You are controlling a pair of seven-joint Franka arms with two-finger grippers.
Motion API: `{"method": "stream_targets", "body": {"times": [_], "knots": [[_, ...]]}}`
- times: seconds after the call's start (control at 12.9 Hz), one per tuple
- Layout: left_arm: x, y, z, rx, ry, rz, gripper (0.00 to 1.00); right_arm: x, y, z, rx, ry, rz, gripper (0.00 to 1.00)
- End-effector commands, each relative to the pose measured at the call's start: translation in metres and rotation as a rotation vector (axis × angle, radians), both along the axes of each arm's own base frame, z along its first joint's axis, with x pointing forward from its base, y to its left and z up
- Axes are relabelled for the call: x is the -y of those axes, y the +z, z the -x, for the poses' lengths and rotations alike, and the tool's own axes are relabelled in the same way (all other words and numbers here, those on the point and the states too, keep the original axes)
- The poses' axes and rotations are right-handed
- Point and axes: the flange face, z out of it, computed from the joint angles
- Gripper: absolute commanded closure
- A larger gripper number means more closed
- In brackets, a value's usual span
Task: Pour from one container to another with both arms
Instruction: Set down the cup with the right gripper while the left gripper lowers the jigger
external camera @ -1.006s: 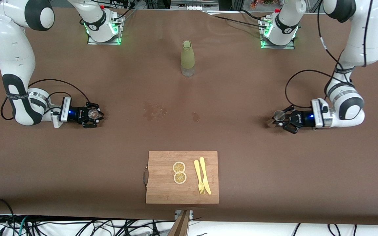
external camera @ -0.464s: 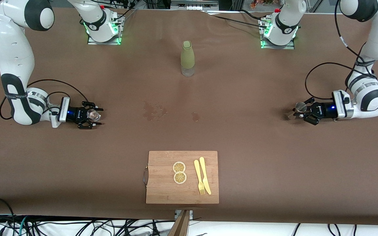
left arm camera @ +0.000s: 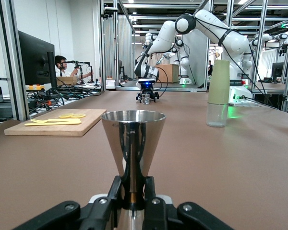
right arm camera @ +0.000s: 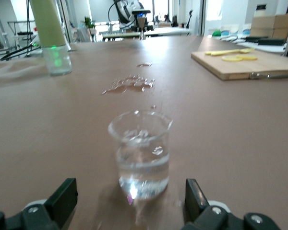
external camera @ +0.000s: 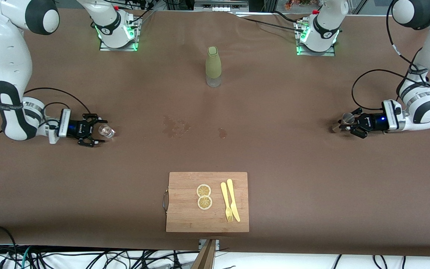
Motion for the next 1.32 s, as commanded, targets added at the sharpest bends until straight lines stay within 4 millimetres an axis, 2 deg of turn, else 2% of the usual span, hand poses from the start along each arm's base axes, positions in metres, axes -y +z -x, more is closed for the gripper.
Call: {"method": "stream_targets", "body": {"times": [0.0,0.54,0.93,1.01,1.08,1.16,1.24], "knots": [[-0.001,-0.017,0.0,0.139,-0.056,0.026,1.0,0.034,0.037,0.007,-0.019,0.036,0.094,0.0],[-0.005,-0.04,0.0,0.164,-0.067,0.026,1.0,0.059,0.17,-0.003,-0.294,-0.033,0.344,0.0],[-0.003,-0.052,0.005,0.164,-0.07,0.029,1.0,0.058,0.249,-0.006,-0.447,-0.151,0.528,0.0],[-0.003,-0.052,0.005,0.164,-0.07,0.028,0.64,0.058,0.258,-0.006,-0.49,-0.185,0.565,0.0],[-0.003,-0.052,0.005,0.16,-0.069,0.028,0.01,0.06,0.27,-0.007,-0.508,-0.221,0.612,0.0],[-0.004,-0.051,0.004,0.158,-0.072,0.025,0.0,0.05,0.282,-0.011,-0.524,-0.247,0.651,0.0],[-0.008,-0.045,-0.005,0.173,-0.079,0.011,0.0,0.05,0.288,-0.012,-0.575,-0.295,0.694,0.0]]}}
